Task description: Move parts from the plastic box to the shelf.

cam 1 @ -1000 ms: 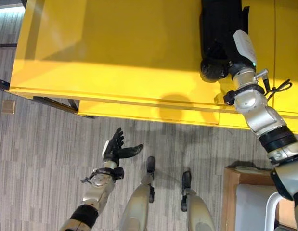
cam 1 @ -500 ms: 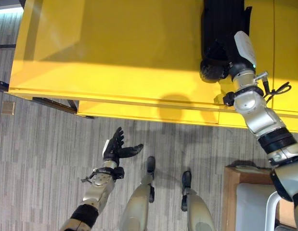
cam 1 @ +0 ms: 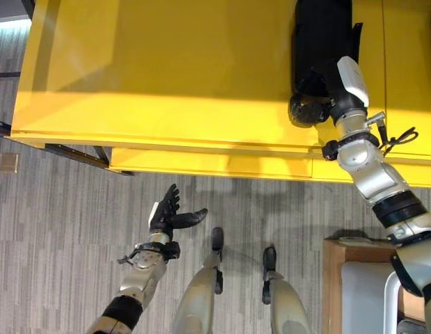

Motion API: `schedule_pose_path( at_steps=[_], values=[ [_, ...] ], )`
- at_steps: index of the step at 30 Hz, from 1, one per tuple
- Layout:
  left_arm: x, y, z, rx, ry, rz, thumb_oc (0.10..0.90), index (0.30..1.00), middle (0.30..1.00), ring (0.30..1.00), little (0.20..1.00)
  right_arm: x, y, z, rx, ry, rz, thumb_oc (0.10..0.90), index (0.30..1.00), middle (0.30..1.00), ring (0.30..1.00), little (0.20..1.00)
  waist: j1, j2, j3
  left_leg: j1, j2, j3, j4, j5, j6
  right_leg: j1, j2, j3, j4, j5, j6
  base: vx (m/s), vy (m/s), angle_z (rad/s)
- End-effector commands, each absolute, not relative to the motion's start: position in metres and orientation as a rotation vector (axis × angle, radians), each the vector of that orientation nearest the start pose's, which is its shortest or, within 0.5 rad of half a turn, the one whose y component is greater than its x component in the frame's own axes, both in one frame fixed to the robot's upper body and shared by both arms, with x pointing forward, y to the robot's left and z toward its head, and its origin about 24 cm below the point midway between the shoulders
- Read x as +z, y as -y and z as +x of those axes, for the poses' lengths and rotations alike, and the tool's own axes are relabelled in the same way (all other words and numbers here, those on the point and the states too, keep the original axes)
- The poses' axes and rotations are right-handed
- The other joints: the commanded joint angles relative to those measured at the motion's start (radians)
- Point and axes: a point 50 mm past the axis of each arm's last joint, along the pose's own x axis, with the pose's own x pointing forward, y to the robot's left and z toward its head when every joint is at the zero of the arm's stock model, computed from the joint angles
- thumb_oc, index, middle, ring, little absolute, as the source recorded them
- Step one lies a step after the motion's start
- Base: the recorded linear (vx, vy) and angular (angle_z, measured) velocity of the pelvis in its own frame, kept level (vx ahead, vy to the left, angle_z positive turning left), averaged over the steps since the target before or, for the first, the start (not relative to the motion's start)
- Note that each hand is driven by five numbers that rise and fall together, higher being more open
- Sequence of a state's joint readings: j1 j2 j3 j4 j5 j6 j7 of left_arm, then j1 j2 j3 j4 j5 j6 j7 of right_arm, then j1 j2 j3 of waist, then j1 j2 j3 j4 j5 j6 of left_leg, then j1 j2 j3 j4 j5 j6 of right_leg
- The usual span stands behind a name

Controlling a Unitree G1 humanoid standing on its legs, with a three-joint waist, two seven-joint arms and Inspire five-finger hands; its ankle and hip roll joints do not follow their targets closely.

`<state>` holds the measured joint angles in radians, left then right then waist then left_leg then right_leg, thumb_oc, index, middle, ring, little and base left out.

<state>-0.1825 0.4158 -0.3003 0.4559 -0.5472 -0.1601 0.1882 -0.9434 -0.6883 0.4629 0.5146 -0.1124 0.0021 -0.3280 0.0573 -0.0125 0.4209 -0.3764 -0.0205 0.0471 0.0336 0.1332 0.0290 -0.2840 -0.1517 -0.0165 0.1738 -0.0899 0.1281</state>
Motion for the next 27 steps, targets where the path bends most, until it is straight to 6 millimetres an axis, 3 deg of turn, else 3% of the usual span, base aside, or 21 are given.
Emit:
schedule_pose_path(
  at_steps=[1, 12, 18, 27],
  values=[
    [0.032, -0.206, 0.283, 0.070, -0.019, -0.059, 0.900, 1.000, 1.000, 1.000, 1.000, 0.272, 0.198, 0.375, -0.236, 0.612, -0.930, 0.900, 1.000, 1.000, 1.000, 1.000, -0.001, -0.033, -0.031, 0.014, 0.086, 0.022, 0.087, -0.082, -0.072, 0.033, -0.089, 0.041, -0.069, 0.139, 0.017, 0.00, 0.000, 0.00],
    [0.033, -0.211, 0.283, 0.092, -0.020, -0.049, 0.900, 1.000, 1.000, 1.000, 1.000, 0.291, 0.184, 0.363, -0.200, 0.733, -0.967, 0.900, 1.000, 1.000, 1.000, 1.000, -0.007, -0.044, -0.037, 0.026, 0.088, 0.025, 0.086, -0.084, -0.071, 0.033, -0.084, 0.044, -0.059, 0.135, 0.016, 0.00, 0.000, 0.00],
    [0.035, -0.218, 0.282, 0.114, -0.016, -0.038, 0.900, 1.000, 1.000, 1.000, 1.000, 0.308, 0.171, 0.342, -0.184, 0.884, -0.992, 0.900, 1.000, 1.000, 1.000, 1.000, -0.014, -0.052, -0.051, 0.037, 0.091, 0.028, 0.082, -0.086, -0.071, 0.038, -0.081, 0.047, -0.056, 0.132, 0.017, 0.00, 0.000, 0.00],
    [0.032, -0.222, 0.278, 0.117, -0.032, -0.019, 0.900, 1.000, 1.000, 1.000, 1.000, 0.306, 0.169, 0.323, -0.155, 0.953, -1.014, 0.900, 1.000, 1.000, 1.000, 1.000, -0.024, -0.065, -0.071, 0.063, 0.097, 0.027, 0.074, -0.086, -0.073, 0.056, -0.076, 0.043, -0.051, 0.124, 0.016, 0.00, -0.004, 0.00]
  ],
)
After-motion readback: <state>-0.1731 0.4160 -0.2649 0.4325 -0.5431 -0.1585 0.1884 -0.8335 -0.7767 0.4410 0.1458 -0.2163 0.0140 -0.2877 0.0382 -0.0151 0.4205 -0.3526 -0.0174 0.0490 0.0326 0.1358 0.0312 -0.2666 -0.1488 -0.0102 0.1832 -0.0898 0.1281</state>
